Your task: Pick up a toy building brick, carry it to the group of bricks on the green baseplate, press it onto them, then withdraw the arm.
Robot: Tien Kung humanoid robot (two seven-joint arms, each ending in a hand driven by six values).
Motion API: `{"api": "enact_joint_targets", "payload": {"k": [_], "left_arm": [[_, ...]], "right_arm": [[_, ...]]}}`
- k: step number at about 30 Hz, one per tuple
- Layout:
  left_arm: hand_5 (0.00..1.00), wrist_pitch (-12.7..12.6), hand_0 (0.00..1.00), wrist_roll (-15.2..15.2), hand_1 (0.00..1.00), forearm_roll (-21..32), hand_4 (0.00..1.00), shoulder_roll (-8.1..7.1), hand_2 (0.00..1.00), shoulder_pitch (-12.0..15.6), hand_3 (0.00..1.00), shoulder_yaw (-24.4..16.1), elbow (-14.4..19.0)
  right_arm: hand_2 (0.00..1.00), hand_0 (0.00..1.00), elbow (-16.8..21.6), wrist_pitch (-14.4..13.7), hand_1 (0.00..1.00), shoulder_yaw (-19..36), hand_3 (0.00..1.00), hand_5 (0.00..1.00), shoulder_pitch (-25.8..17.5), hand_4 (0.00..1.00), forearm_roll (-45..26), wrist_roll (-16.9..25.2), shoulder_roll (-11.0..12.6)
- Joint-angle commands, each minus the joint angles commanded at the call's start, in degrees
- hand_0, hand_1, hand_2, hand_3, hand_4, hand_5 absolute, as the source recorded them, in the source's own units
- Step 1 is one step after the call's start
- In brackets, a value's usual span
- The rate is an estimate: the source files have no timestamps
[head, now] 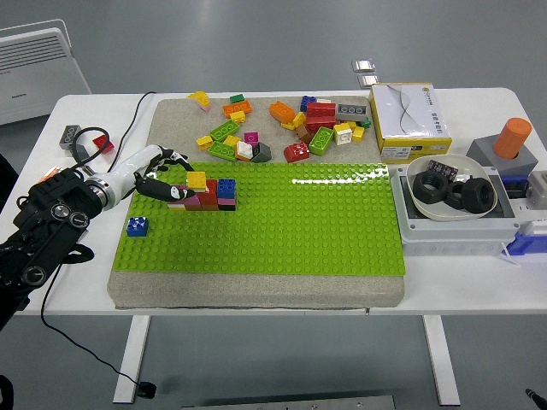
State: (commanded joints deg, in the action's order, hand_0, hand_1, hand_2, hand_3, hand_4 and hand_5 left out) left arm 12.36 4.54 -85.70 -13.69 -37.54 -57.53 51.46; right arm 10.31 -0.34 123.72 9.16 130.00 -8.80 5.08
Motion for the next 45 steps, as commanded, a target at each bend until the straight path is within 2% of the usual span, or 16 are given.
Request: {"api": "enact_joint_targets", "payload": {"k": [7, 23, 36, 45], "left_arm": [[0.002, -0.1, 0.932, -0.2, 0.929, 0.1, 0.811, -0.33, 0.899, -0.2, 0.488, 0.6, -0.2], [0.002, 0.2, 0.929, -0.6, 0.928, 1.7, 0.808, -2.23, 0.897, -1.2, 0.489, 3.7, -0.1], [0.002, -0.1, 0.928, -1.0, 0.927, 2.1, 0.804, -1.77, 0.896, -1.6, 0.487, 4.6, -1.2], [0.002, -0.1, 0.925, -1.1, 0.926, 2.2, 0.805, -2.07, 0.893, -1.8, 0.489, 4.8, -1.6]], "right_arm": [[0.61, 0.518, 0.0, 0.0, 0.619, -0.3, 0.791, 0.97, 0.0, 0.853, 0.0, 0.0, 0.0], [0.611, 0.518, 0.0, 0.0, 0.62, -0.6, 0.792, 0.973, 0.0, 0.853, 0.0, 0.1, -0.1], [0.612, 0.518, 0.0, 0.0, 0.618, -0.9, 0.792, 0.977, 0.0, 0.852, 0.0, 0.2, -0.2], [0.613, 0.518, 0.0, -0.1, 0.621, -1.1, 0.792, 0.976, 0.1, 0.851, 0.0, 0.3, -0.2]]}}
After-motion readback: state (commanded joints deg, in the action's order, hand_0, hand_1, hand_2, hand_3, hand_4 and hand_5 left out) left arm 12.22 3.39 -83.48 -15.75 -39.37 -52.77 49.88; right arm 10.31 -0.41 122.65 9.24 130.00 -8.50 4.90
